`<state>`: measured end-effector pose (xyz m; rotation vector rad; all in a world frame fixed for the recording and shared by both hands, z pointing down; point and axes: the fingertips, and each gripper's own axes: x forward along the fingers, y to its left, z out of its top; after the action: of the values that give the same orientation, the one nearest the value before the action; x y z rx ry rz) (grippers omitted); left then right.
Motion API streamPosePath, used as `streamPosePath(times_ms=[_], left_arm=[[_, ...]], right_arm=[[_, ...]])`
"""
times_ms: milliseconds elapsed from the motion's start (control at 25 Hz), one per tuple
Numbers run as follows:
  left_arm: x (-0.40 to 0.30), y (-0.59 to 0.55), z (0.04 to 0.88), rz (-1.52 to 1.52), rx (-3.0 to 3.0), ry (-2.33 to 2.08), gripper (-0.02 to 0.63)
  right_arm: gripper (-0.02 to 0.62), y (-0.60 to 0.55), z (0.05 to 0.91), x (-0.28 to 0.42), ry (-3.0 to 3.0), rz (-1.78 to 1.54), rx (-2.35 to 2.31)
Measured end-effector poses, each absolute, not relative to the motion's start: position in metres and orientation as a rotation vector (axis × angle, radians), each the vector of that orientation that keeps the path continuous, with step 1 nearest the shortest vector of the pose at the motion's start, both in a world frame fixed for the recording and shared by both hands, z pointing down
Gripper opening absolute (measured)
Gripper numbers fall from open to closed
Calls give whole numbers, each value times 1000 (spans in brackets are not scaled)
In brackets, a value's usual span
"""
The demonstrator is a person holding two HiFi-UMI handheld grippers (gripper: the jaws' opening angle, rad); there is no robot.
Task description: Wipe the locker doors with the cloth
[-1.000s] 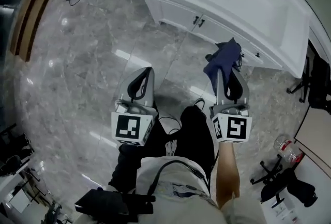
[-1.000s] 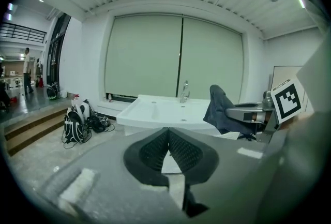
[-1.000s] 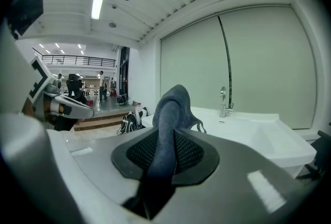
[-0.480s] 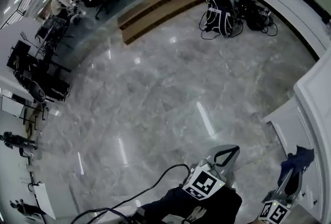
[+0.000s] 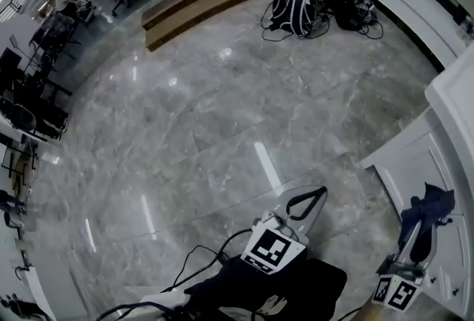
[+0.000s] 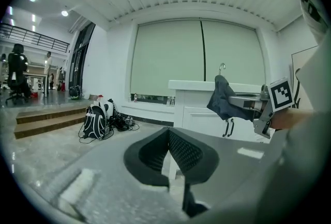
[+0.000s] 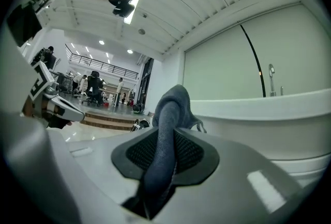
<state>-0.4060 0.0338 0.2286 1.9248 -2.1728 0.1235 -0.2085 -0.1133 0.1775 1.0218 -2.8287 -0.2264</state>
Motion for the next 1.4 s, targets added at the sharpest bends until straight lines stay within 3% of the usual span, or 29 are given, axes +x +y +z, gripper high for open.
streamPosePath(times_ms=[120, 680, 1120, 1400], left_arm=[[-426, 39, 245, -27, 1840, -2244, 2], [-420, -25, 419, 117, 1998, -2202, 2], [-429, -7, 447, 87, 2010, -2217, 2], [-422, 2, 448, 111, 2005, -2231, 2]], right_arm=[[89, -112, 205, -234, -2891, -257, 968], [87, -198, 305, -291, -2950, -548, 977], [89, -276, 326, -323, -2794, -553, 1120], [87, -291, 326, -287, -2705, -559, 1231]])
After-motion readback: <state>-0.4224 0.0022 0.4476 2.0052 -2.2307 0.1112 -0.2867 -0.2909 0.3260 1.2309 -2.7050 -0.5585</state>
